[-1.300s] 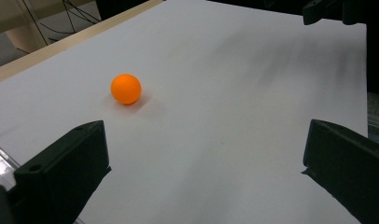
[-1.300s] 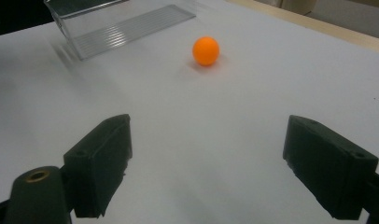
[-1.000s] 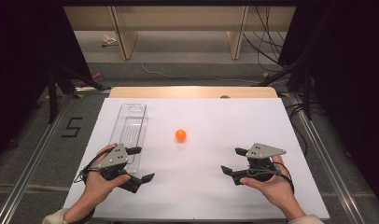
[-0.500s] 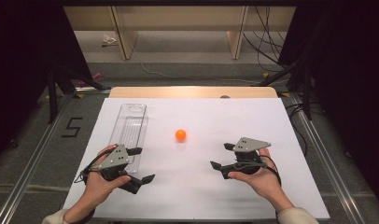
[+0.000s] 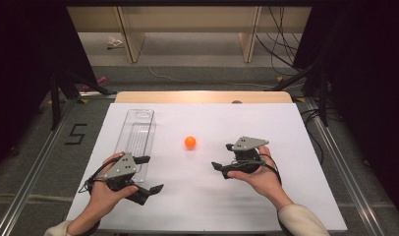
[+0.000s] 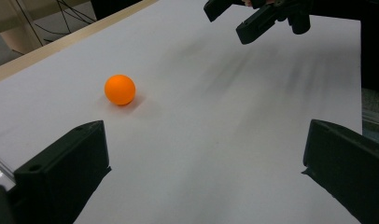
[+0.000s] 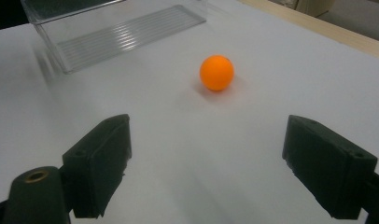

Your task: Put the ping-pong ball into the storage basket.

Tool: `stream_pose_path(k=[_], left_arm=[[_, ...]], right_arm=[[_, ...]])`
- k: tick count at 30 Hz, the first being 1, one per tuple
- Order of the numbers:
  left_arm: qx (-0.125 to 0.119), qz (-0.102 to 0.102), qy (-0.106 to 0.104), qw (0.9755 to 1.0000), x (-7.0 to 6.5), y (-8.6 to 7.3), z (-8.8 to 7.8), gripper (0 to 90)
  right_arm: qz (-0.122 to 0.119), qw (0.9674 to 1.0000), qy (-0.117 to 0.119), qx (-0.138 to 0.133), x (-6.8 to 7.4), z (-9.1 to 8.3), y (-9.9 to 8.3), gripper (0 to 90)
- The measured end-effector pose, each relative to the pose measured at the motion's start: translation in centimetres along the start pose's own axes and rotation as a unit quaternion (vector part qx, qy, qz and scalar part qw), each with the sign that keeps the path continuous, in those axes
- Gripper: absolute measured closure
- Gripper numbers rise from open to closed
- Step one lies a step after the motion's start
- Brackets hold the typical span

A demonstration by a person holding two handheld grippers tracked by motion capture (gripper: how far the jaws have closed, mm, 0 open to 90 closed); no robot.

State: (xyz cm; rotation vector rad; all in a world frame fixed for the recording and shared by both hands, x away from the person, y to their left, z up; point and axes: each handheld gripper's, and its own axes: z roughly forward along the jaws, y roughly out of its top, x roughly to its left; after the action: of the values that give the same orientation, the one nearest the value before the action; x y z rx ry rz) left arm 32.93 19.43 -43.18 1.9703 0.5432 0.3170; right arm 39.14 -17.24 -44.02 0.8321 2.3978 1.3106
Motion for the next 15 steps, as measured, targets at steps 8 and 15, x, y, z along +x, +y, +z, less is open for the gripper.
stream_pose_path(k=[8,15], left_arm=[[0.000,0.000,-0.001,1.0000,0.0,0.0,0.0,0.0],[-0.002,0.000,-0.002,1.0000,0.0,0.0,-0.1,0.0]], right_arm=[[-0.003,1.0000,-0.002,0.006,-0.5,2.1,0.9,16.3],[-0.004,0.9999,-0.002,0.014,-0.7,3.8,1.3,16.2]])
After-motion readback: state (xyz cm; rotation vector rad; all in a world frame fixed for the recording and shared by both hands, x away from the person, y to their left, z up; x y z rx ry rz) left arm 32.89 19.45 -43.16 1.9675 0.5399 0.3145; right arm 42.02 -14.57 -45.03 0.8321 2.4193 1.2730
